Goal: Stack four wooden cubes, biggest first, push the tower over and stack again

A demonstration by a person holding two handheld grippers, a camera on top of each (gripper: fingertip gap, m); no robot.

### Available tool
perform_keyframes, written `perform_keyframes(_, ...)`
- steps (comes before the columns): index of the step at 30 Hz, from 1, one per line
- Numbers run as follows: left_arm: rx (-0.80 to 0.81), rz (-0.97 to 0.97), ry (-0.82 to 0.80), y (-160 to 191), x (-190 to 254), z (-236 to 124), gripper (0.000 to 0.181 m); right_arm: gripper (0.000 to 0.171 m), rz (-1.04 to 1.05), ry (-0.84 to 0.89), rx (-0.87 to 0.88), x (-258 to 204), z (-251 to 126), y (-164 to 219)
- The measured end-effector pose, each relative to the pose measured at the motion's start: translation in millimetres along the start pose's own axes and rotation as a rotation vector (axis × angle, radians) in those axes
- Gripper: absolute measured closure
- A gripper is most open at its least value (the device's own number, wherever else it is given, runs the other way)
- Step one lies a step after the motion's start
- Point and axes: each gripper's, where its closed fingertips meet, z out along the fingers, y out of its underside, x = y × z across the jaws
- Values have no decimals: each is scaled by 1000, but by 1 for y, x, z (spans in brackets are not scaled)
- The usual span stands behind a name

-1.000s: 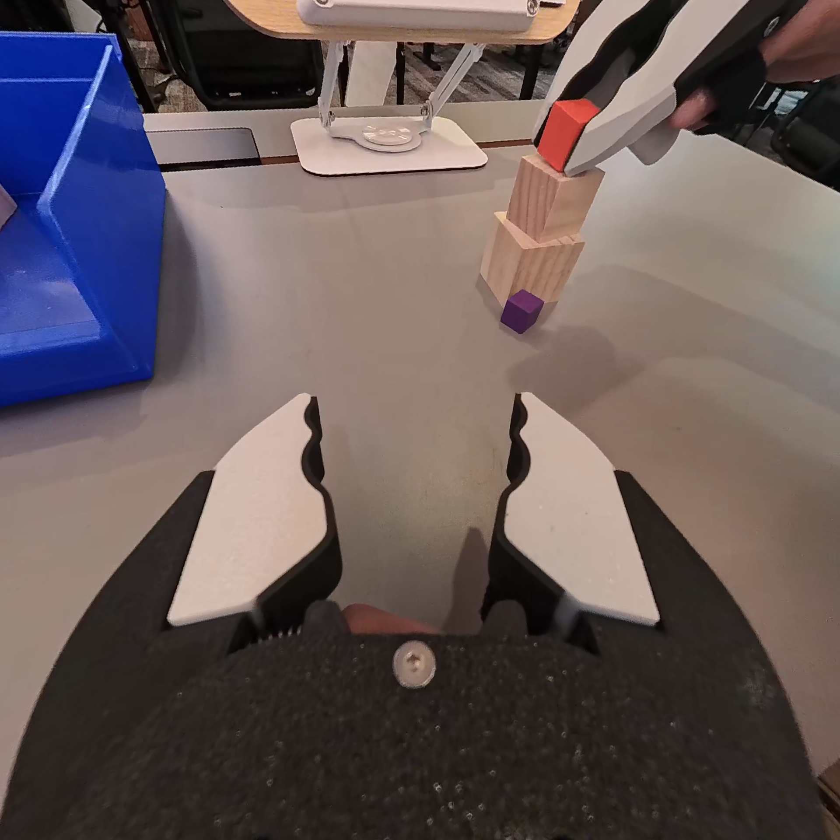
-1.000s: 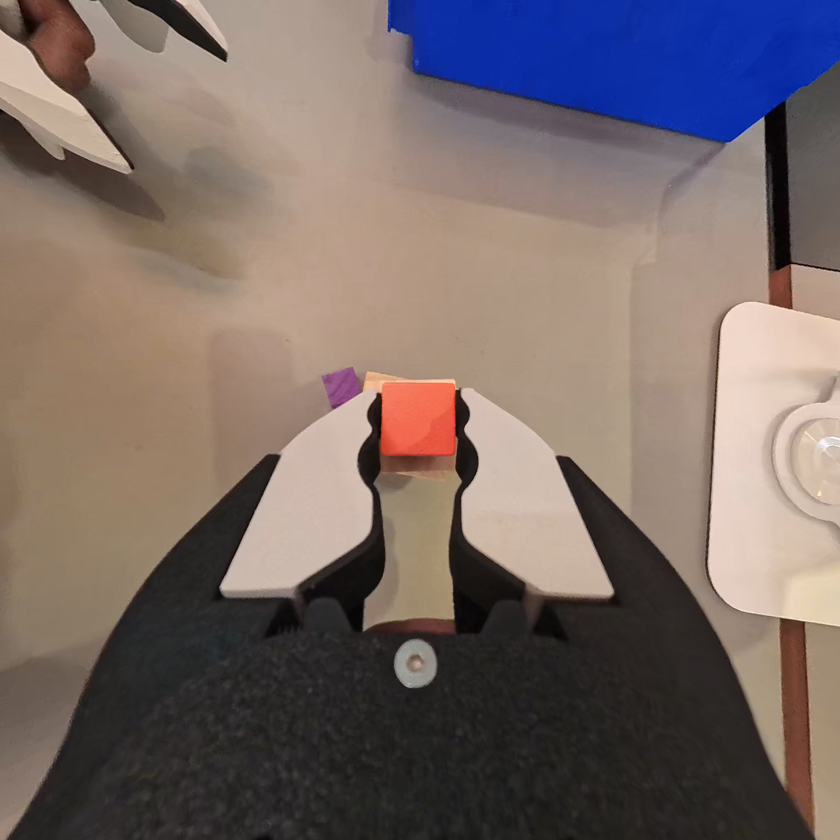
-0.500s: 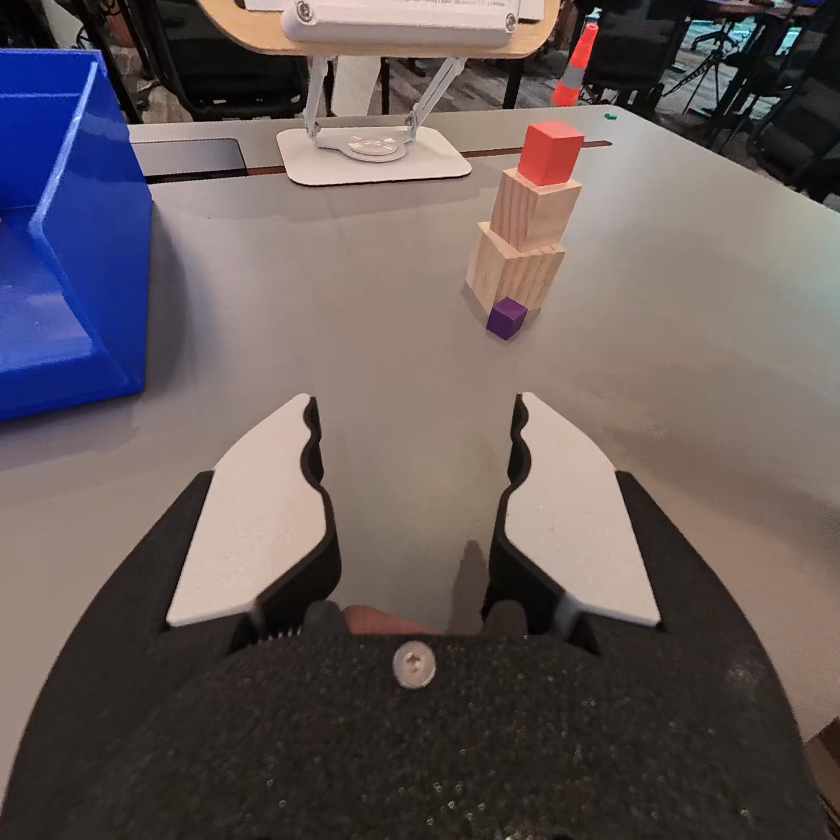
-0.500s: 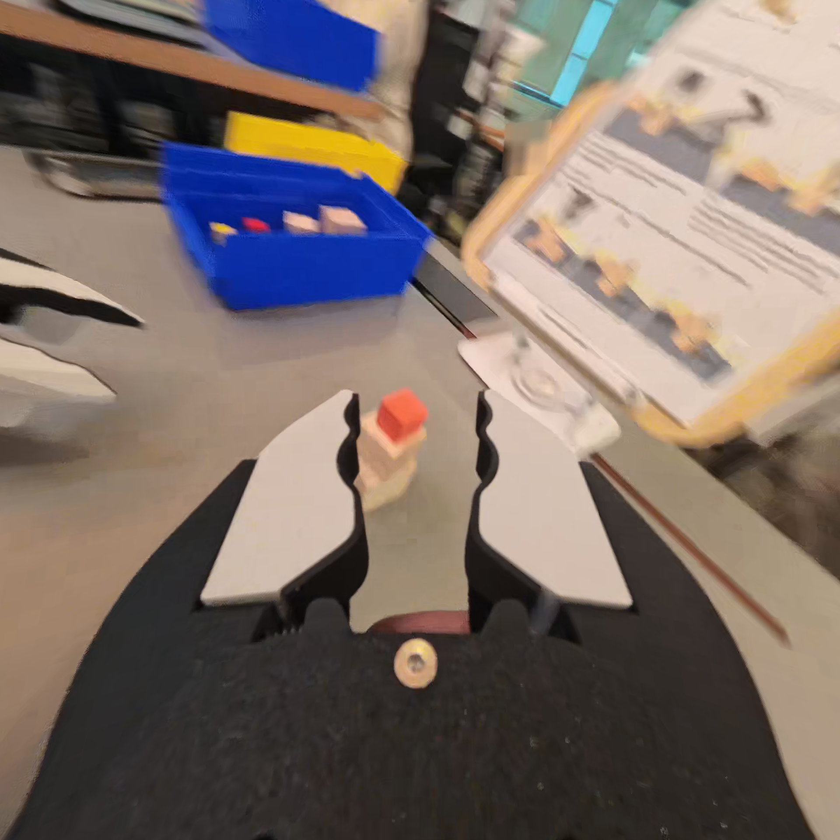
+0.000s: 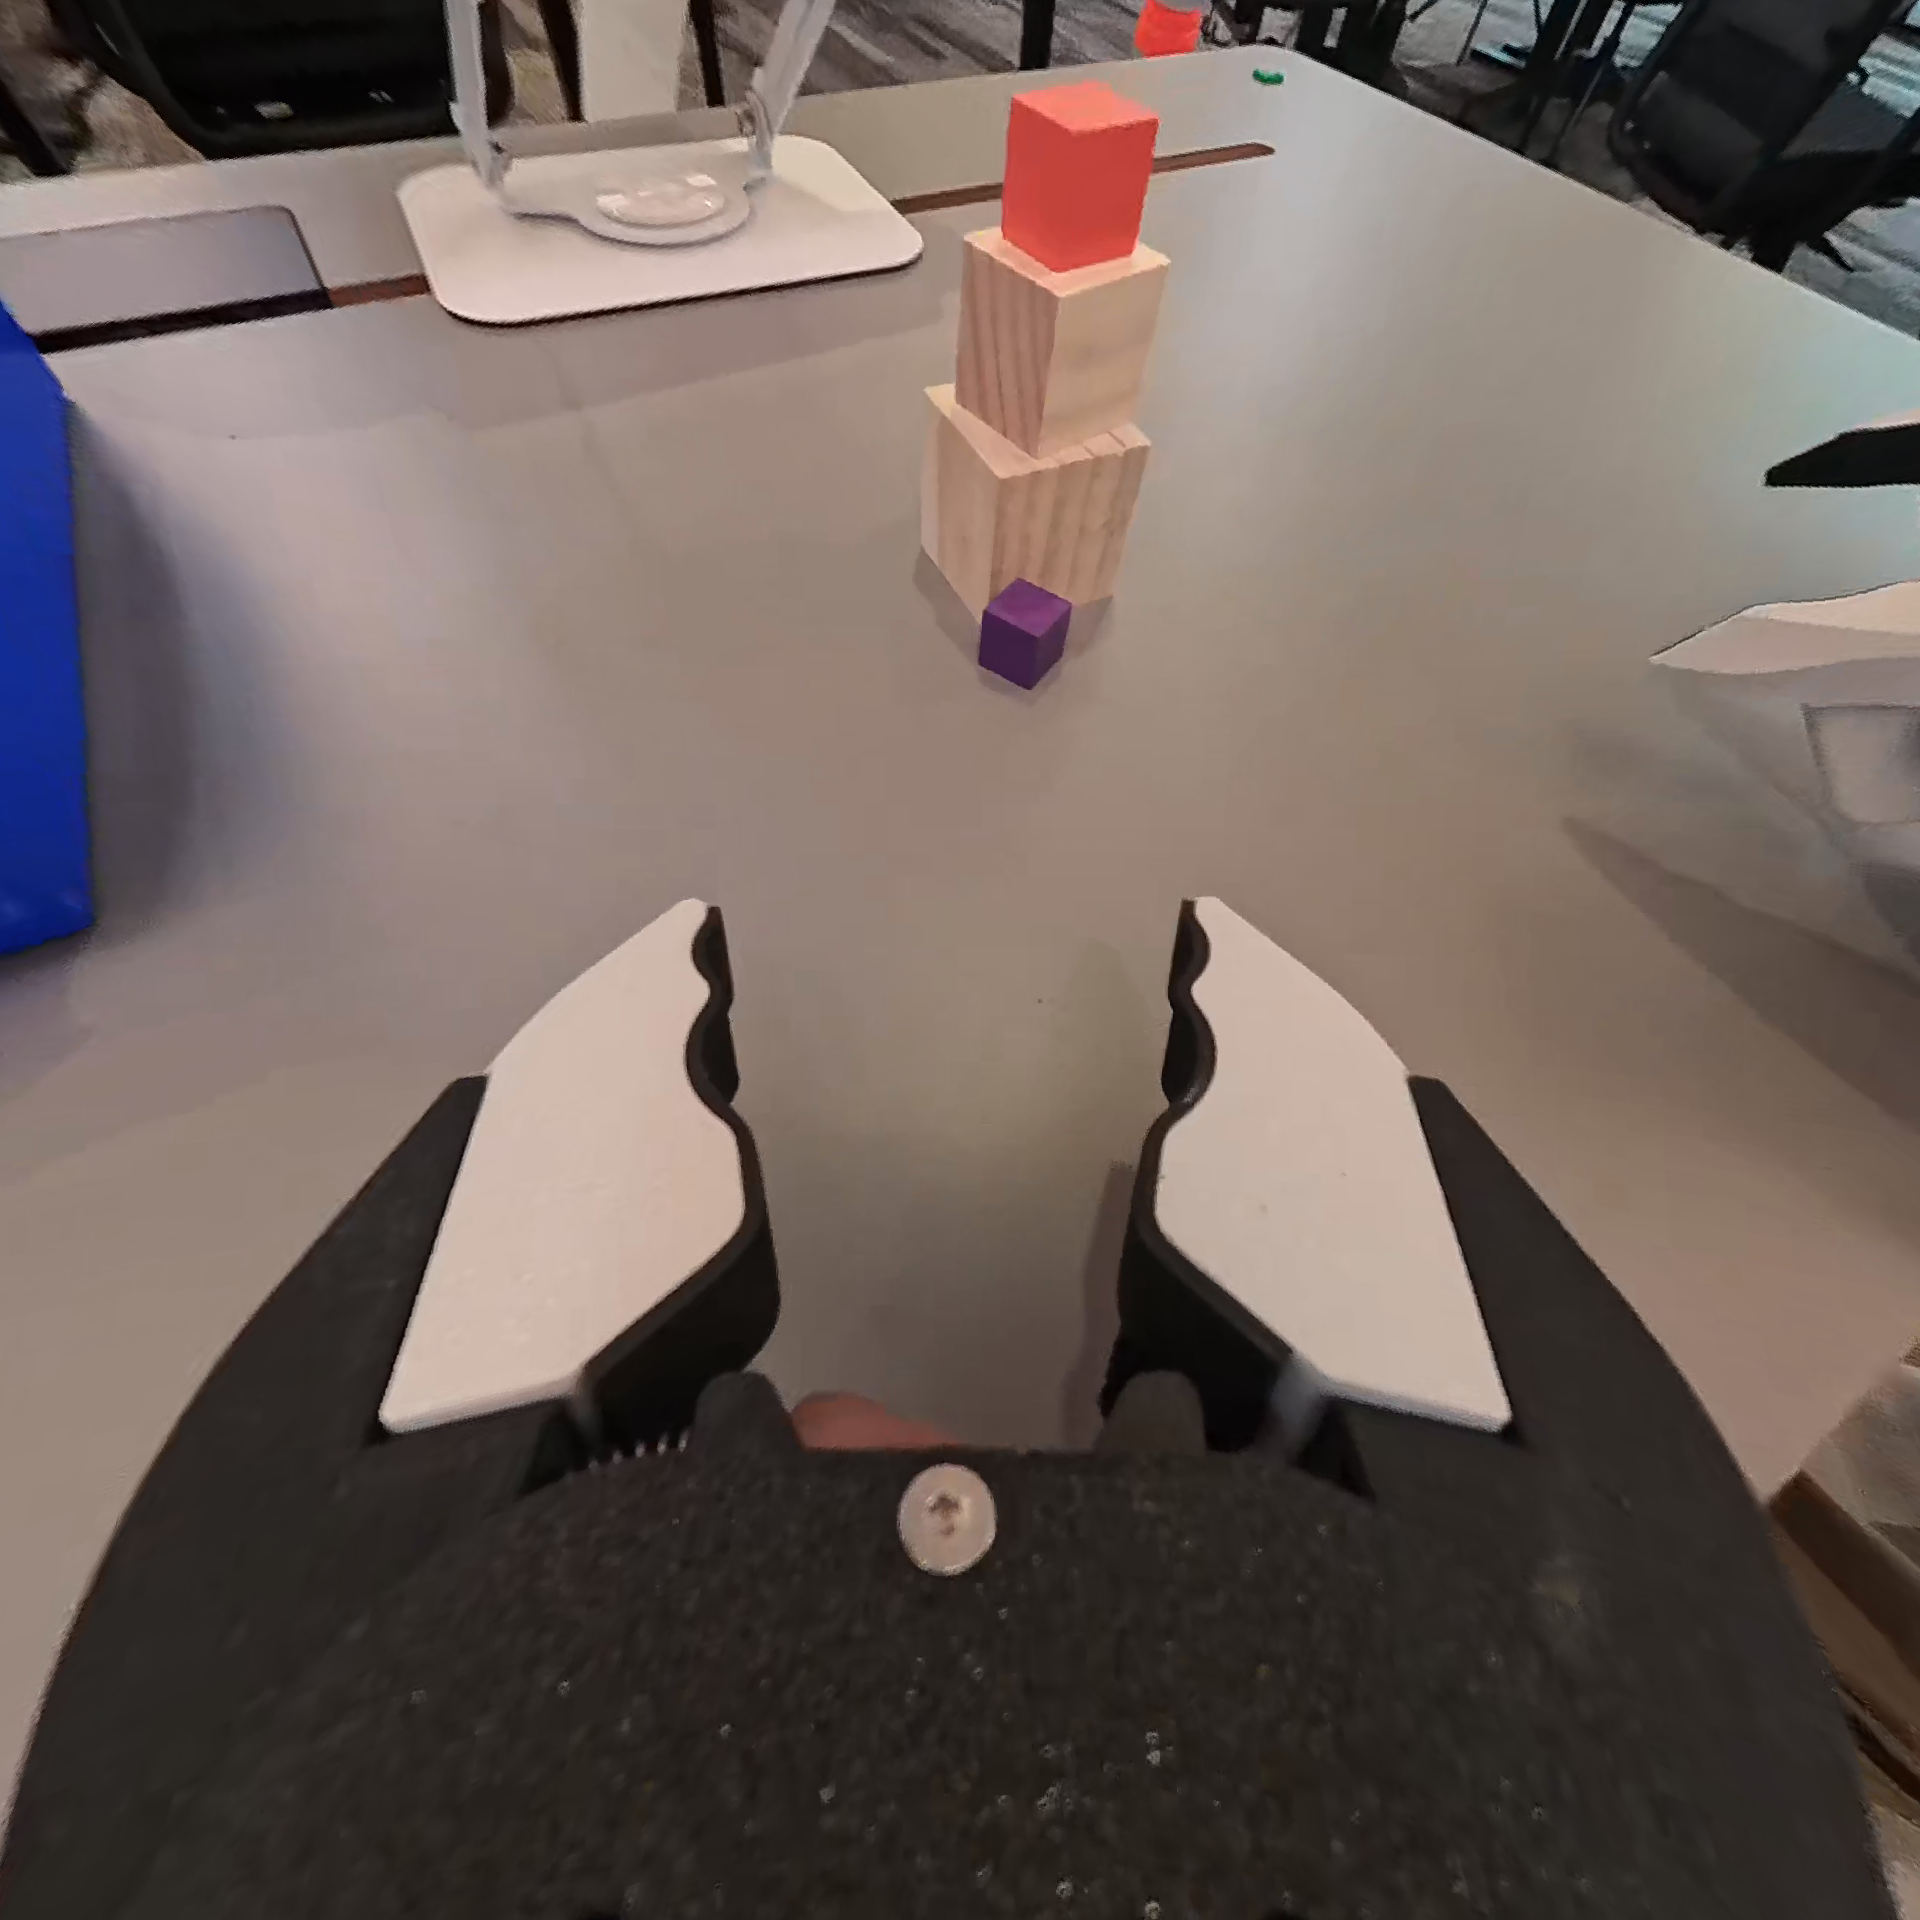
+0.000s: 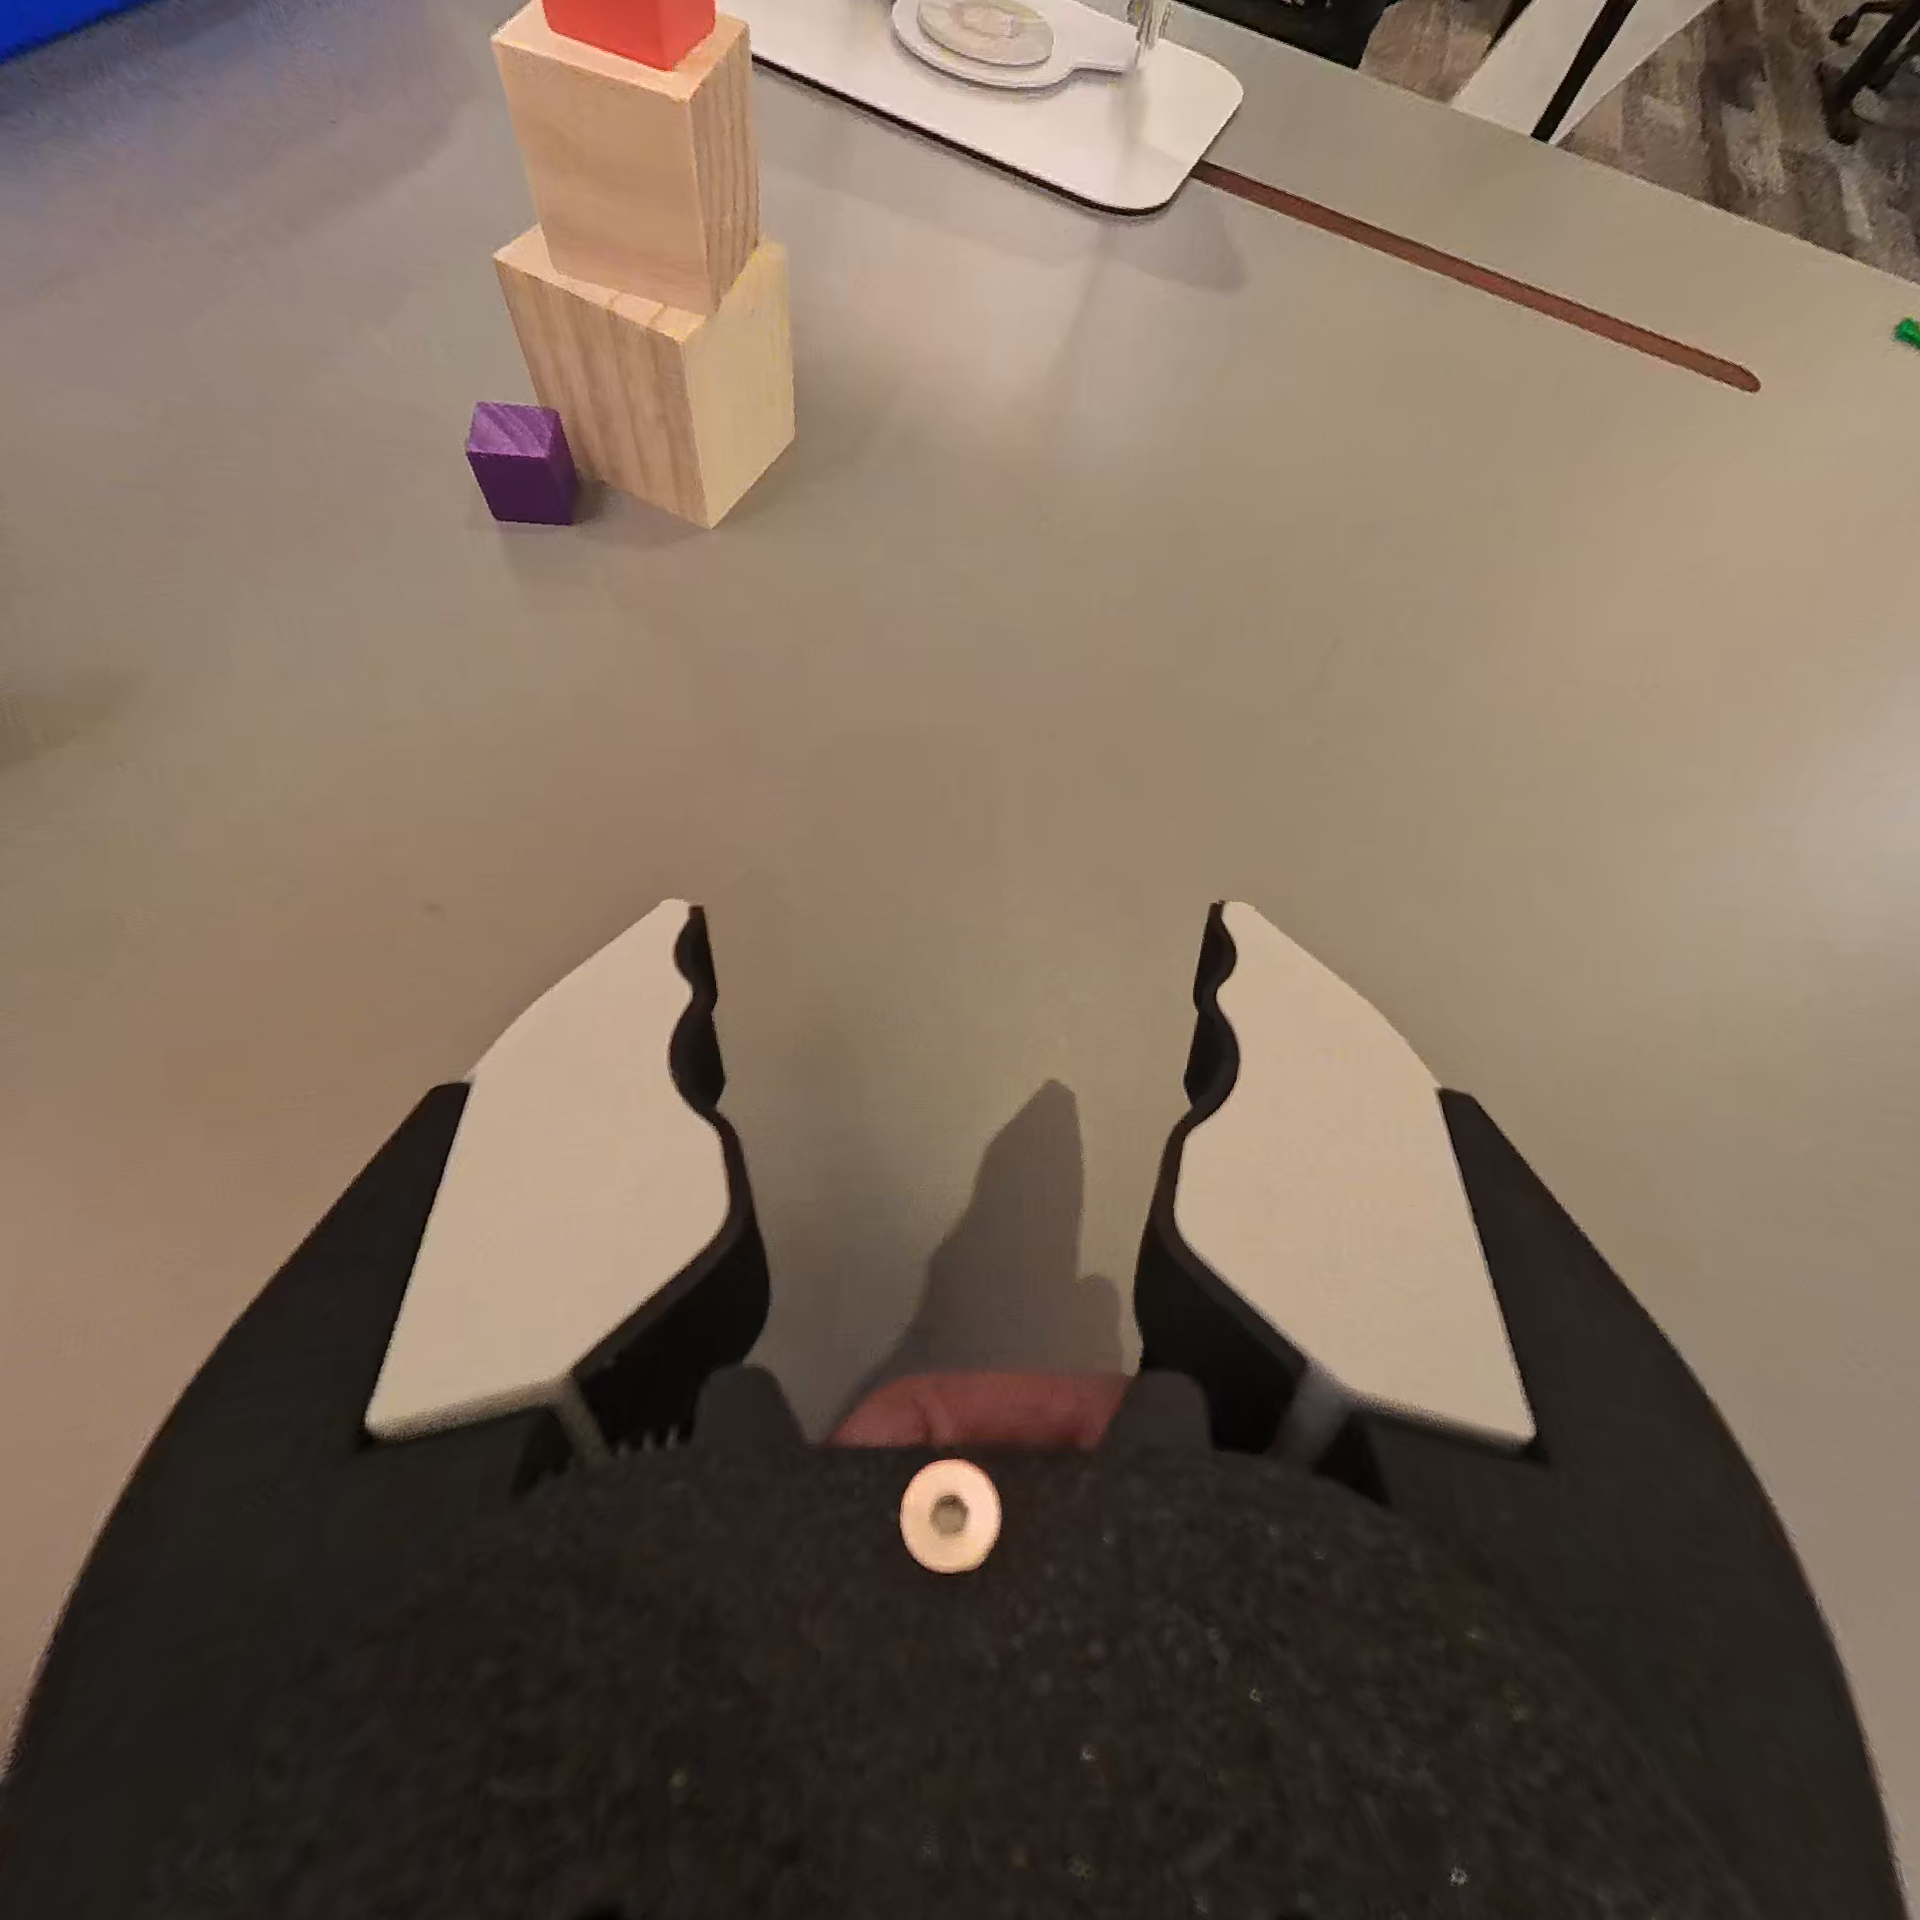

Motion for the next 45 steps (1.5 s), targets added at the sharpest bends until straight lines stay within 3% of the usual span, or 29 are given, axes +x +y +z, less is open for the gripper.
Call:
perform_keyframes(5,-63,22,134,-5,17,21,104,84,-2,-19,24,-1,-1,-4)
perform_keyframes(12,-294,287,201,-13,19,96,107,86,-14,-52,42,-1,-1,-9)
perform_keyframes(17,-349,290,314,-17,25,127,115,88,-7,-59,60,5,-2,-13)
perform_keyframes(22,-368,281,287,-22,20,140,124,89,7,-69,71,10,-2,-15)
perform_keyframes(27,-406,249,305,-16,25,146,128,90,10,-86,65,7,0,-12)
perform_keyframes(29,-412,257,275,-13,23,148,156,90,8,-88,62,6,0,-12)
perform_keyframes(36,-403,261,286,-9,25,139,159,93,16,-78,75,10,-5,-17)
perform_keyframes(40,-337,283,288,-14,28,118,159,94,15,-71,80,12,-7,-19)
perform_keyframes(45,-152,291,243,-42,29,63,159,97,0,-67,87,10,-10,-22)
